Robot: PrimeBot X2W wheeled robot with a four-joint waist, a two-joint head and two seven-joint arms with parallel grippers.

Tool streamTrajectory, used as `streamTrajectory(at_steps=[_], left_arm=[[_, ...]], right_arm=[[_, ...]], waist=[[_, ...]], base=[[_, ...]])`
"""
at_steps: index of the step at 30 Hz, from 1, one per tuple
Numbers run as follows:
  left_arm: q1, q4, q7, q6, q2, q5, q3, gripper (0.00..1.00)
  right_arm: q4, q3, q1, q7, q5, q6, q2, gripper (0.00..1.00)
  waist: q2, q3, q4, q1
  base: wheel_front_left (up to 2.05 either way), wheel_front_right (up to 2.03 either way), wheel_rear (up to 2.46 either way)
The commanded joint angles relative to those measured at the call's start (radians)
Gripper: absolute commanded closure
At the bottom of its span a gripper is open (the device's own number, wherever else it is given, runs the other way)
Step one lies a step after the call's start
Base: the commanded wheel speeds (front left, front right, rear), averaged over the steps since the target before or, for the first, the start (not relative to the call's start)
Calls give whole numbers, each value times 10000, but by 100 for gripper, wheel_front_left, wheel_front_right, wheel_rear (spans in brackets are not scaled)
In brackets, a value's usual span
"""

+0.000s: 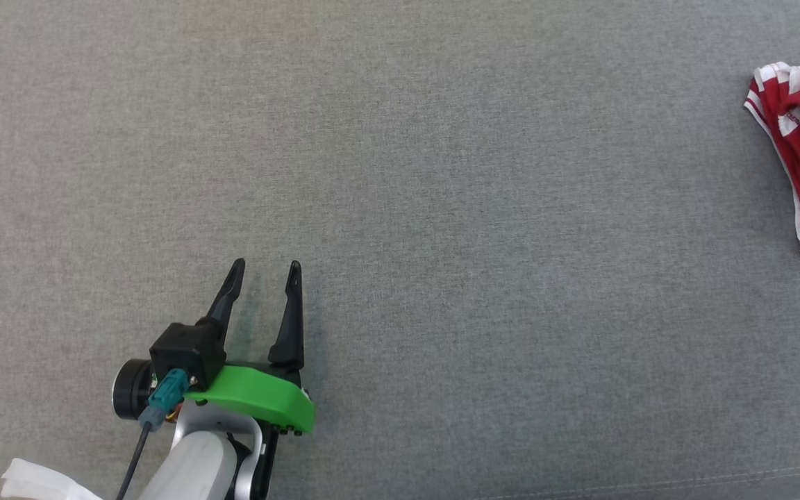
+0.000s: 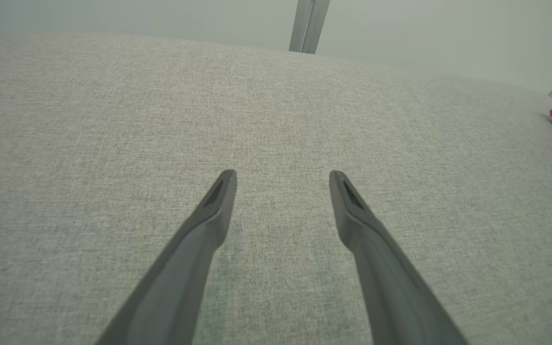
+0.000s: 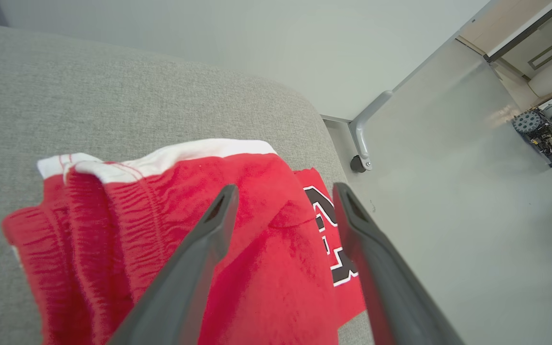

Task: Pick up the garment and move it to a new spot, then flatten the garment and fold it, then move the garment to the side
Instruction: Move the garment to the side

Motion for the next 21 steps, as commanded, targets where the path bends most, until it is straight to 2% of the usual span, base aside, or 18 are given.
streamTrajectory(at_steps=[1, 8, 13, 18, 19, 21], left_arm=[[-106, -32, 4, 52, 75, 104, -5, 0], [-81, -15, -59, 48, 160, -61, 98, 0], [-270, 67, -172, 31, 217, -308, 442, 0], [-237, 358, -363, 93, 232, -590, 948, 0], [-90, 559, -422, 55, 162, -734, 1142, 0], [130, 727, -487, -6, 132, -916, 1367, 0]], right_arm=[[59, -40, -198, -200, -172, -21, 157, 0], [163, 157, -532, -902, -73, -21, 1015, 0], [-51, 708, -553, -1537, 286, -21, 1637, 0], [-350, 1196, -133, -2071, 868, -21, 2388, 0], [-519, 1267, 184, -2333, 1156, -21, 2770, 0], [-662, 1272, 534, -2608, 1315, -21, 3118, 0]], waist=[[0, -110, -104, 0], [0, -673, -328, 0], [0, -1399, -412, 0], [0, -2176, -489, 0], [0, -2520, -516, 0], [0, -2819, -565, 0]], base=[[0, 0, 0], [0, 0, 0], [0, 0, 0], [0, 0, 0], [0, 0, 0], [0, 0, 0]])
